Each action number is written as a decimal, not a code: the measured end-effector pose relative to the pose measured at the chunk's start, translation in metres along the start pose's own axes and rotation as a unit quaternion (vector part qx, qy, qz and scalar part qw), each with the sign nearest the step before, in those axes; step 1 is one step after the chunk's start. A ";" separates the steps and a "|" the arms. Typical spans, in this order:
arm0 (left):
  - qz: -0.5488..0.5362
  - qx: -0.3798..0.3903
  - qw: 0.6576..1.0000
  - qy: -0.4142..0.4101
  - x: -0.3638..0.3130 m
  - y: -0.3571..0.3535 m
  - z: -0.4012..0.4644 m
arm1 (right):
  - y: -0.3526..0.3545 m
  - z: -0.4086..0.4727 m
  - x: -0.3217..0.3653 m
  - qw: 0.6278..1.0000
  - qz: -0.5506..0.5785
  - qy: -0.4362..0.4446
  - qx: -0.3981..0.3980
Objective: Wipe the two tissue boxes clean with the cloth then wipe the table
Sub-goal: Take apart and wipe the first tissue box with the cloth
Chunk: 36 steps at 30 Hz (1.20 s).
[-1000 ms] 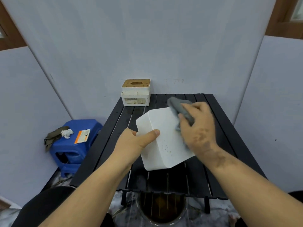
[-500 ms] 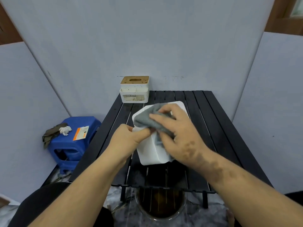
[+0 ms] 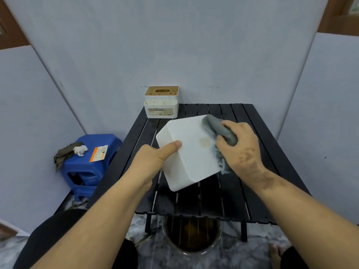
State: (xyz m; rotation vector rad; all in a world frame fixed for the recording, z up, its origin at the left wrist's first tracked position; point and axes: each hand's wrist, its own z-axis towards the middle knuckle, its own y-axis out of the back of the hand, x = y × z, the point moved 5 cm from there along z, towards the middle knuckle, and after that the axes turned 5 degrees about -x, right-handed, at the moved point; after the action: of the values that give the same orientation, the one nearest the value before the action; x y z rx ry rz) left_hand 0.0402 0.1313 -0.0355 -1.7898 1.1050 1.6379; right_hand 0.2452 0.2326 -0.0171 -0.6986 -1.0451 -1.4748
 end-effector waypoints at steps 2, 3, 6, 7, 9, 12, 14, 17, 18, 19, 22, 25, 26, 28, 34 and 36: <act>-0.007 -0.003 1.000 -0.002 0.000 0.000 0.000 | -0.010 -0.016 0.004 0.998 -0.058 0.028 0.011; -0.011 -0.006 1.000 -0.005 -0.001 -0.001 -0.001 | -0.019 -0.028 0.014 0.995 -0.059 0.068 0.040; -0.013 -0.013 1.000 -0.003 0.000 0.000 0.000 | -0.028 -0.042 0.024 0.989 -0.022 0.099 0.105; -0.012 -0.016 1.000 0.003 0.001 0.000 0.000 | -0.021 -0.033 0.020 0.994 0.007 0.069 0.083; -0.008 -0.014 1.000 0.001 0.002 0.000 0.001 | -0.003 -0.015 0.006 1.000 0.010 -0.015 0.003; -0.007 -0.001 1.000 -0.018 0.001 -0.004 0.003 | -0.012 -0.029 0.004 0.999 0.016 -0.029 0.043; -0.006 -0.002 1.000 -0.022 0.001 -0.004 0.004 | -0.025 -0.055 0.021 0.993 0.017 0.065 0.101; -0.001 -0.016 1.000 -0.021 0.002 -0.002 0.007 | -0.018 -0.048 0.019 0.987 0.000 0.116 0.109; -0.002 -0.018 1.000 -0.018 0.002 -0.001 0.007 | -0.010 -0.038 0.010 0.991 -0.023 0.105 0.075; 0.000 -0.017 1.000 -0.014 0.003 -0.001 0.007 | -0.002 -0.030 0.002 0.994 -0.050 0.089 0.035; 0.011 -0.020 1.000 -0.013 0.004 -0.002 0.008 | -0.009 -0.037 -0.001 0.989 -0.077 0.118 0.038; 0.001 -0.023 1.000 -0.007 0.006 0.000 0.013 | -0.031 -0.067 0.016 0.943 -0.081 0.276 0.169; -0.004 -0.020 1.000 0.003 0.007 0.001 0.014 | -0.028 -0.059 0.012 0.938 -0.086 0.285 0.176; -0.013 -0.013 1.000 0.020 0.008 0.003 0.014 | -0.008 -0.029 -0.008 0.970 -0.094 0.200 0.097; 0.003 -0.015 1.000 0.013 0.008 0.002 0.013 | -0.031 -0.060 0.010 0.959 -0.092 0.234 0.129; 0.005 -0.012 1.000 0.016 0.008 0.003 0.014 | -0.038 -0.074 0.018 0.933 -0.096 0.275 0.210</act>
State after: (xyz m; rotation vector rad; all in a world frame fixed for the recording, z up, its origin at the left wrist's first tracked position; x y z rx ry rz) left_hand 0.0295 0.1386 -0.0453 -1.8340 1.1146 1.6421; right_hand 0.2143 0.1571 -0.0413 0.1292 -0.9516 -1.4249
